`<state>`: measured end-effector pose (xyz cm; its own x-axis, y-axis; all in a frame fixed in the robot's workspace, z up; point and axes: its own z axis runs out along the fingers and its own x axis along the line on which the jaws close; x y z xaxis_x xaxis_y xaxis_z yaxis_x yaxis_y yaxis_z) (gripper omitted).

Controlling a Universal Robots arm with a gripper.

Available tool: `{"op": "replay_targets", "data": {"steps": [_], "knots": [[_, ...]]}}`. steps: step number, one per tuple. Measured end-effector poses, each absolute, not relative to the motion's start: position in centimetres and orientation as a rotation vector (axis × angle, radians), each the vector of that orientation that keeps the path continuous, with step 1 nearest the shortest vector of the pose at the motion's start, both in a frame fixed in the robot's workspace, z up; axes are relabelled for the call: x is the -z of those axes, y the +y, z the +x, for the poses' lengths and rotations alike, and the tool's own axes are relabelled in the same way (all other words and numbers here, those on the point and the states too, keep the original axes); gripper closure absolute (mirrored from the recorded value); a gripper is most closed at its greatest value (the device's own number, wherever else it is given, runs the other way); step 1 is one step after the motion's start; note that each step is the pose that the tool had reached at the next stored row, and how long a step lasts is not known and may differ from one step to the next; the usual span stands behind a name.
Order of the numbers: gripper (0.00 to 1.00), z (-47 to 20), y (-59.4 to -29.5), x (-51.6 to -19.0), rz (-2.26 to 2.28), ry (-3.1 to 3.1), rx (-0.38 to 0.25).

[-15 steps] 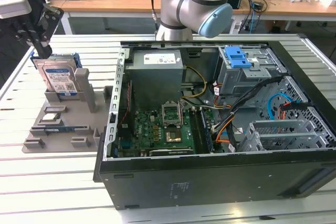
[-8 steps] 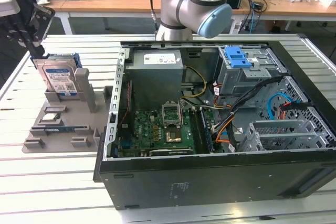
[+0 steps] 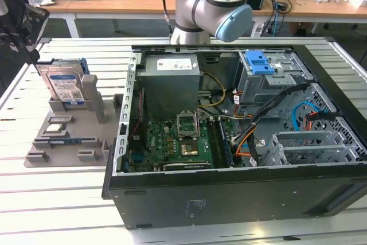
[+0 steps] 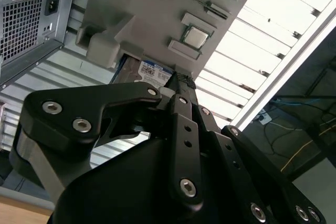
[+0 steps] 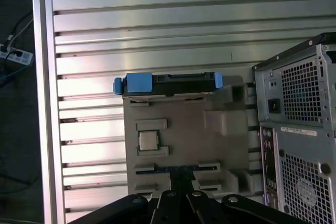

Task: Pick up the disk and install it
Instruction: 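Reach for the disk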

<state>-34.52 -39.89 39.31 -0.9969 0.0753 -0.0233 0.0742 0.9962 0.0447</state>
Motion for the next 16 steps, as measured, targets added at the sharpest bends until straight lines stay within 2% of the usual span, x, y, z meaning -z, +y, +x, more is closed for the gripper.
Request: {"op": "replay_targets", "data": {"steps": [16], "knots": [[0.89,-38.0,-39.9,-39.3,0.117,3.114,-0.068]]}}
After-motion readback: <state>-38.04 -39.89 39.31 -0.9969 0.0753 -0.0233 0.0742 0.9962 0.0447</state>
